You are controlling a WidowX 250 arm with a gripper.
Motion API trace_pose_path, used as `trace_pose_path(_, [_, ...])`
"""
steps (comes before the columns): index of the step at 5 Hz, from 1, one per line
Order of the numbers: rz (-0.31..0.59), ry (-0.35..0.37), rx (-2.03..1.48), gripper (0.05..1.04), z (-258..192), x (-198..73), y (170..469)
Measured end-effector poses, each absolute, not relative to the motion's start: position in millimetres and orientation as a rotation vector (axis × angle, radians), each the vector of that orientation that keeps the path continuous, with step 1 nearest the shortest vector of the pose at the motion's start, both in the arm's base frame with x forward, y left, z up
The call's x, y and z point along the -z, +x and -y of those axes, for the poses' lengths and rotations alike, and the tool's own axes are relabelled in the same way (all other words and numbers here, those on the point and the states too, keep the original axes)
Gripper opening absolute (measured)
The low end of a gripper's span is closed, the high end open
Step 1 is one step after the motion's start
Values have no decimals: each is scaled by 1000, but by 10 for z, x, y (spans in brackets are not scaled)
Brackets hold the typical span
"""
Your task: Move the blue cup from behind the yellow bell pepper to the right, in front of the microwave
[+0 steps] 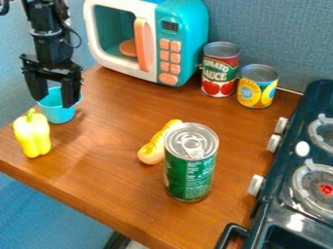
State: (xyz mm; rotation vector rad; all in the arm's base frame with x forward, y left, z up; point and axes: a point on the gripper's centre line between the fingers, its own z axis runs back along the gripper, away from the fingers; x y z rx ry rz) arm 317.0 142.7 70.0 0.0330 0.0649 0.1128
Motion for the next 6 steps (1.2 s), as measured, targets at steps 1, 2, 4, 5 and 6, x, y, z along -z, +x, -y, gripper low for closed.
trace_pose_path(1, [-39,41,-114,1001,-1400,-636,3195])
trace_pose_path(2, [-45,34,-110,1001,-1398,-555,3209])
trace_pose_path(4, [-52,35,-105,1001,-1439,-503,3309])
trace_pose_path(5, [-86,30,-102,1001,-1461,-406,3337])
trace_pose_path(6, [-89,31,-107,1001,-1487,-402,3393])
